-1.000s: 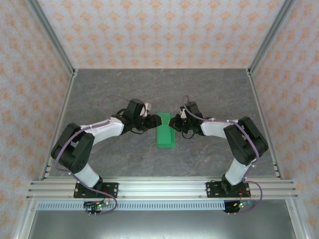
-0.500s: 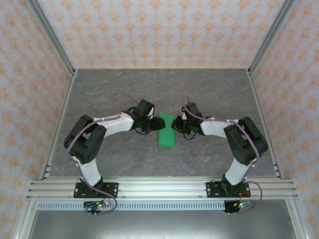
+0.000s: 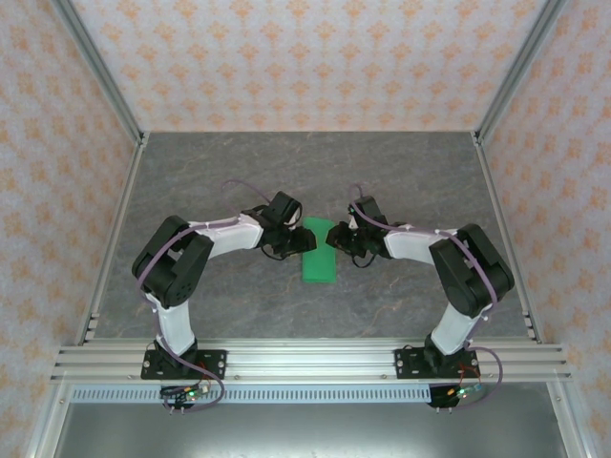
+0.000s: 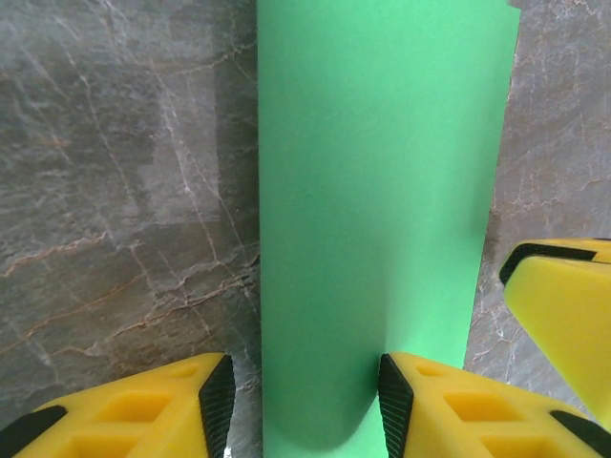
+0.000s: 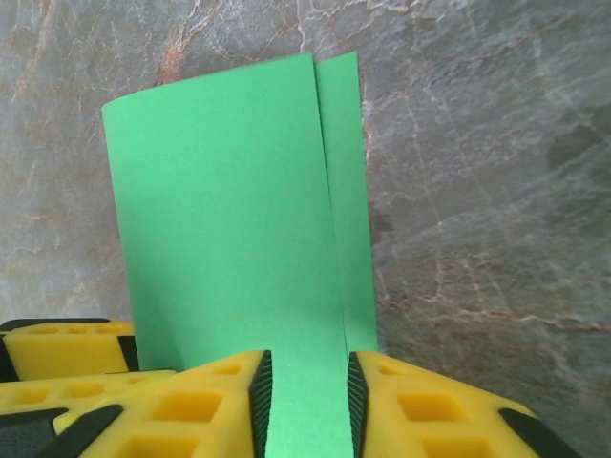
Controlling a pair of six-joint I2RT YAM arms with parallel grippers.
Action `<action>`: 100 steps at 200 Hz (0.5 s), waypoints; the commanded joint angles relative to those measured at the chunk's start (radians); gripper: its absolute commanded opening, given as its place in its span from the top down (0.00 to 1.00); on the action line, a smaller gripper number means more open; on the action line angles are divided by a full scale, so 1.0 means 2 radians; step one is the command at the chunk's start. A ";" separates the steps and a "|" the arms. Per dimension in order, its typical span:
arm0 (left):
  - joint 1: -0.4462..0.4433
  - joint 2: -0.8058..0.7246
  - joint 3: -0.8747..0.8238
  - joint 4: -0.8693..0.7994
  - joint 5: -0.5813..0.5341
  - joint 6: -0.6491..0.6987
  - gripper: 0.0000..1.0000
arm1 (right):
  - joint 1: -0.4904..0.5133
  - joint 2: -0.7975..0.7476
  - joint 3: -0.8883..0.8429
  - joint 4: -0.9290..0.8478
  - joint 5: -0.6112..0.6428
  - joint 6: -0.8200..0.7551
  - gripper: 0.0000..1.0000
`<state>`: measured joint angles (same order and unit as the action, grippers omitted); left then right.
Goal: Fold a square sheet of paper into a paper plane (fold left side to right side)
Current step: First fold in half a square sheet of paper at the center of the table.
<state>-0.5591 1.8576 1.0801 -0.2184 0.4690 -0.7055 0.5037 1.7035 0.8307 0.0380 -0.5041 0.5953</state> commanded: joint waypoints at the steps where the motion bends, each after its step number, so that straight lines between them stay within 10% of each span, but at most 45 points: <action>1: -0.006 0.011 0.014 -0.017 -0.019 0.005 0.53 | 0.002 -0.047 0.007 -0.034 0.048 -0.019 0.62; 100: -0.017 0.023 0.032 -0.037 -0.028 0.015 0.50 | 0.002 -0.154 -0.012 -0.120 0.128 -0.048 0.48</action>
<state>-0.5743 1.8748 1.1175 -0.2634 0.4454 -0.6975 0.5037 1.4208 0.8265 -0.1394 -0.2981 0.5259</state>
